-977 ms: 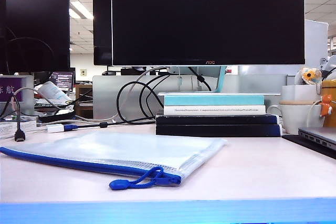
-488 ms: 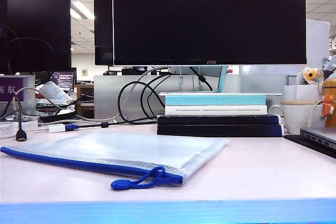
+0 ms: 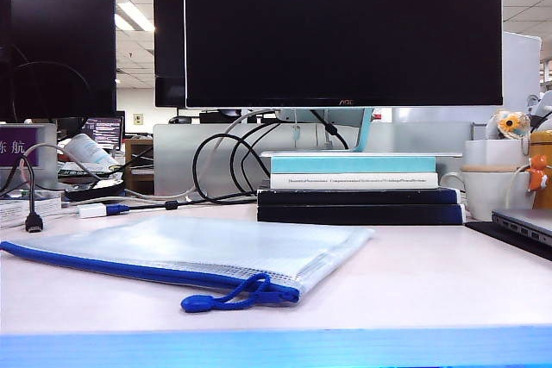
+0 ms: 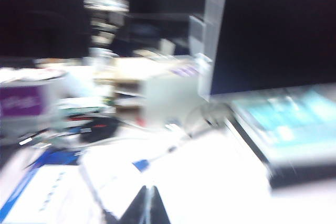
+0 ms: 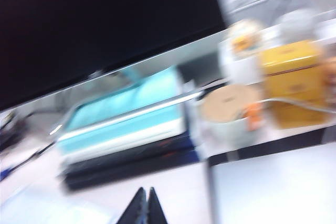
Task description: Pick up the transparent plastic file bag with a blue zipper and open its zipper.
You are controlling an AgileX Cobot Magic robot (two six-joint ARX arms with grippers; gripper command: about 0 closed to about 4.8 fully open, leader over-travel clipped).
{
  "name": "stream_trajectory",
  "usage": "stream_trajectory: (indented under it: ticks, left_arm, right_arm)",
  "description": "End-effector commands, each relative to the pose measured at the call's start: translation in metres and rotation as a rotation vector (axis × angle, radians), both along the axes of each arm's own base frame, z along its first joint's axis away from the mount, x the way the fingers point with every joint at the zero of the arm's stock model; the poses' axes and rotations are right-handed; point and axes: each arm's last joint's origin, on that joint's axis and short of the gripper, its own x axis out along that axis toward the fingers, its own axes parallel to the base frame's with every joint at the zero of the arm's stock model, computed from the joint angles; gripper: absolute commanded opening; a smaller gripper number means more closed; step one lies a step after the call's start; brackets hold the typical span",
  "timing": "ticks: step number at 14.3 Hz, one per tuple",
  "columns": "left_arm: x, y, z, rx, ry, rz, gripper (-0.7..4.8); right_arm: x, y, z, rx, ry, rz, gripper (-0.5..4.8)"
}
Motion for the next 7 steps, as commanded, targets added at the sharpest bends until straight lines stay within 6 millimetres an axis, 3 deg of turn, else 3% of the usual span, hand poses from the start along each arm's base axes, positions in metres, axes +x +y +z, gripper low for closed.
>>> stream_trajectory:
  ticks: [1,3,7]
  left_arm:
    - [0.014,-0.001,-0.002,0.064,0.055,-0.083,-0.05]
    - [0.034,0.002,-0.007,0.034,0.255,-0.089,-0.05]
    - [0.072,0.006,0.001,0.034,0.437,-0.11,-0.05]
  right_arm:
    - [0.018,0.005,0.016,0.012,0.086,0.177,-0.01]
    - [0.037,0.01,0.025,0.014,0.14,0.348,-0.01]
    - [0.051,0.013,0.021,0.041,0.204,0.457,-0.01]
